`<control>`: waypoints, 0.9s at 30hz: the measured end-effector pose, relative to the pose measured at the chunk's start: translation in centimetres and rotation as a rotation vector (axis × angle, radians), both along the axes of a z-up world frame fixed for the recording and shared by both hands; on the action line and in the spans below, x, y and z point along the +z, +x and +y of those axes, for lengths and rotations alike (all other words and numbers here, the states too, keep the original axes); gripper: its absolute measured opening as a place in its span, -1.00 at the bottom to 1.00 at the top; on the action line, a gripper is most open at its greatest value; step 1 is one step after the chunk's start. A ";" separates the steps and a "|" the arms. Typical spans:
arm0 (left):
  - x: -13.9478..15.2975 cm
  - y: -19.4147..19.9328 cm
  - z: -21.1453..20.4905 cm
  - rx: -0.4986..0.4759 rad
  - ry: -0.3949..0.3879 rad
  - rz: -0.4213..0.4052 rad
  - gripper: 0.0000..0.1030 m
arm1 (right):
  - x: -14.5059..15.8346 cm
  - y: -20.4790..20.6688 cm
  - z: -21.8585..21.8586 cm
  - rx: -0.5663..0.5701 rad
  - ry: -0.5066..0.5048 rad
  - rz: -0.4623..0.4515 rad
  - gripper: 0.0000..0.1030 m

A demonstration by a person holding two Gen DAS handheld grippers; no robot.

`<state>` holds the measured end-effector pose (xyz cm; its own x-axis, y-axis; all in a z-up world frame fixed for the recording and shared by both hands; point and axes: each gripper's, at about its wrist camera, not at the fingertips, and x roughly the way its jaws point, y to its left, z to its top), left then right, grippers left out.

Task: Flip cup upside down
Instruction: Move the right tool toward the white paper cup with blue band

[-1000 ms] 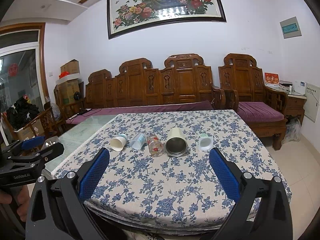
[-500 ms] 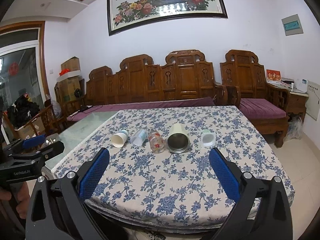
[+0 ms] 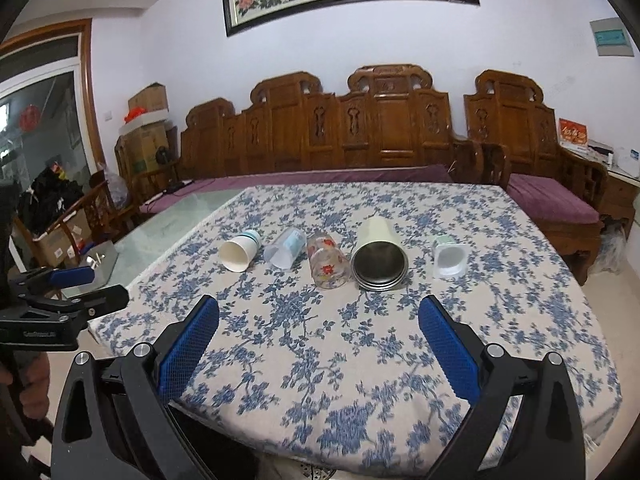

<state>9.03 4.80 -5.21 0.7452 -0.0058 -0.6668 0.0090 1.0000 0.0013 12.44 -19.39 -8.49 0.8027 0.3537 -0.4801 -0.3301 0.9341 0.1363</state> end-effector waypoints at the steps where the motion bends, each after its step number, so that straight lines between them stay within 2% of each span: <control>1: -0.4 0.8 0.2 0.002 0.014 0.017 0.85 | -0.4 1.0 0.4 0.004 -0.003 0.011 0.95; 13: -4.6 9.6 3.6 0.007 0.107 0.193 0.85 | -4.1 9.8 4.5 0.086 -0.034 0.075 0.95; 18: -5.3 13.3 5.6 0.006 0.143 0.219 0.85 | -5.4 12.9 6.7 0.141 -0.035 0.125 0.95; 22: -5.5 16.4 7.2 -0.014 0.100 0.229 0.85 | -6.2 14.9 8.6 0.182 -0.056 0.139 0.95; 27: -6.3 20.5 8.5 -0.022 0.091 0.242 0.85 | -7.4 16.8 9.4 0.190 -0.045 0.145 0.95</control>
